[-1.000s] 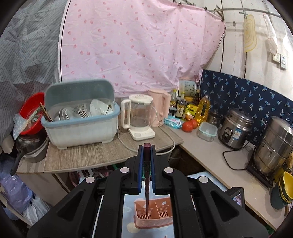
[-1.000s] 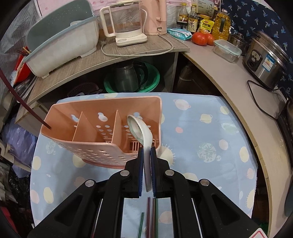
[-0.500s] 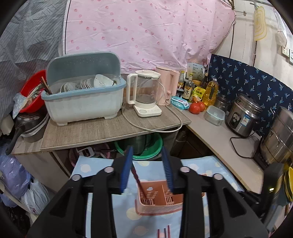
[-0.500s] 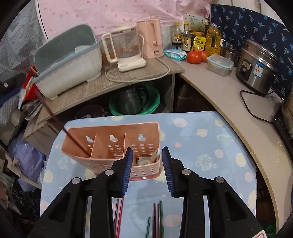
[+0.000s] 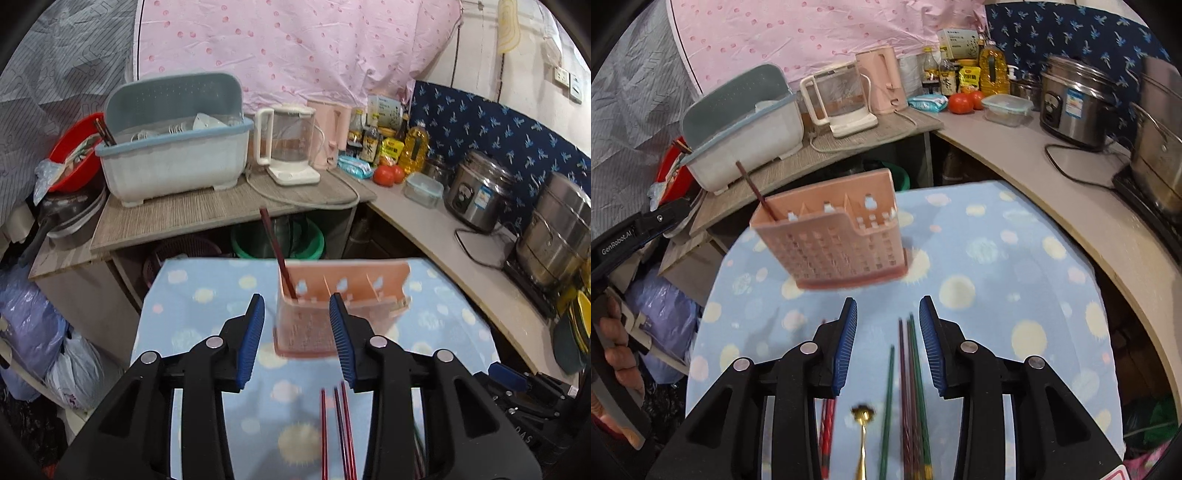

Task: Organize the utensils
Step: 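Move both open tools back down toward the remaining chopsticks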

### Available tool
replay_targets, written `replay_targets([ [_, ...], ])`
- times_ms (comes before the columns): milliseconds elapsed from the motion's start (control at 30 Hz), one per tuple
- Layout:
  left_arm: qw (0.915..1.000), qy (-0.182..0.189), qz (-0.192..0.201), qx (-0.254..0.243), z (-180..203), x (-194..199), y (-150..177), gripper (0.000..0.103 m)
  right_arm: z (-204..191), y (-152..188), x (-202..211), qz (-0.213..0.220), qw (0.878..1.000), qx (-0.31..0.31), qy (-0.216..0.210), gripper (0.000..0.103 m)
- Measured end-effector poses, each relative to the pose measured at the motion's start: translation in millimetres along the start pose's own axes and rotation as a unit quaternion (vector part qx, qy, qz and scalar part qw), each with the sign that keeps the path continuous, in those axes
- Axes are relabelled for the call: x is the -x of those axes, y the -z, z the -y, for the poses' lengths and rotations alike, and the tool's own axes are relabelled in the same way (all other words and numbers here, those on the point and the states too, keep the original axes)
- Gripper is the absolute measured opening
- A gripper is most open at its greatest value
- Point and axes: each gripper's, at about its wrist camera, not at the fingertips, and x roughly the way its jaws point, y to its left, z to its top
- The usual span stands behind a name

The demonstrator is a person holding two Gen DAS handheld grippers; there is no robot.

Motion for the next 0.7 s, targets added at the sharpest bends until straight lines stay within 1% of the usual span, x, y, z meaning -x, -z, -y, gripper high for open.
replay_targets([
  [67, 0.9999, 0.000, -0.014, -0.007, 2.3, 3.6, 23.4, 0.036, 7.3, 21.4, 6.7, -0.007, 1.000, -0.005, 0.005, 0.034],
  [167, 0.9988, 0.004, -0.046, -0.015, 6.1, 3.3, 62.5, 0.036, 22.2, 53.2, 12.6, -0.022, 1.000, -0.021, 0.009, 0.034],
  [300, 0.9949, 0.016, -0.098, -0.016, 8.2, 2.5, 120.7, 0.036, 36.2, 94.7, 13.1, -0.038, 0.999, -0.033, 0.015, 0.034],
  [433, 0.9899, 0.019, -0.139, -0.022, 10.5, 1.2, 167.9, 0.036, 46.2, 132.4, 2.2, -0.066, 0.997, -0.048, 0.012, 0.034],
  [567, 0.9852, 0.021, -0.168, -0.024, 10.3, 2.6, 204.7, 0.036, 46.6, 156.5, -3.6, -0.078, 0.996, -0.047, 0.021, 0.034],
  [700, 0.9817, 0.025, -0.187, -0.023, 13.9, 2.4, 226.4, 0.036, 44.2, 170.0, -4.2, -0.076, 0.996, -0.035, 0.031, 0.034],
])
